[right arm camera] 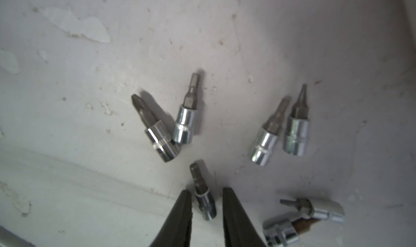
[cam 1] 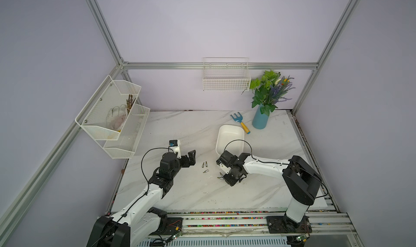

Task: Put the bit on the desktop into the storage box
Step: Pick up the screwdriver bit from the center of the board.

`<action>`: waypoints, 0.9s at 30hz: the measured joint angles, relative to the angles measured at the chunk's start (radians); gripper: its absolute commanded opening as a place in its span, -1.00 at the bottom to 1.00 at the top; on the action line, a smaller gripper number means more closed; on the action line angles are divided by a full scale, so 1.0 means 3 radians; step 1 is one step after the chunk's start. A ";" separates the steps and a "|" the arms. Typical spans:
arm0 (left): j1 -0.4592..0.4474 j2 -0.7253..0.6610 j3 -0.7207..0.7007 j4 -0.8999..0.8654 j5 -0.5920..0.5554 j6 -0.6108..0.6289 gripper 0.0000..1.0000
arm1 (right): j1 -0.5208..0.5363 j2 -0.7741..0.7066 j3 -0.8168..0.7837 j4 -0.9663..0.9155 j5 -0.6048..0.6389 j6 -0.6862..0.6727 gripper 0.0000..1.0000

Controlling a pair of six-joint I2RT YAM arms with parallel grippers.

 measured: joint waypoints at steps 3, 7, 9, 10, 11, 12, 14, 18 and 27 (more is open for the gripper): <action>0.0000 0.0000 0.0000 -0.0001 0.0000 0.0000 1.00 | 0.0015 0.0025 0.0028 -0.0022 0.0031 0.0009 -0.54; 0.0000 0.0000 0.0000 -0.0001 0.0000 0.0000 1.00 | 0.0031 0.0069 0.0078 -0.0071 0.0076 0.0023 -0.58; 0.0000 0.0000 0.0000 -0.0001 0.0000 -0.0001 1.00 | 0.0039 0.0081 0.0097 -0.0095 0.0094 0.0025 -0.60; 0.0000 0.0000 0.0000 -0.0001 0.0000 -0.0001 1.00 | 0.0047 0.0089 0.0106 -0.0108 0.0107 0.0027 -0.62; 0.0000 0.0000 0.0000 -0.0001 0.0000 0.0000 1.00 | 0.0052 0.0094 0.0114 -0.0118 0.0109 0.0028 -0.63; 0.0000 0.0000 0.0000 -0.0001 -0.0001 -0.0001 1.00 | 0.0058 0.0099 0.0121 -0.0127 0.0120 0.0028 -0.66; 0.0000 0.0000 0.0000 -0.0001 -0.0008 0.0000 1.00 | 0.0070 0.0112 0.0136 -0.0145 0.0137 0.0028 -0.69; 0.0000 0.0000 0.0000 -0.0003 -0.0015 0.0000 1.00 | 0.0079 0.0139 0.0173 -0.0183 0.0151 0.0031 -0.73; 0.0000 0.0000 0.0000 -0.0003 -0.0033 0.0000 1.00 | 0.0084 0.0132 0.0211 -0.0261 0.0159 0.0076 -0.79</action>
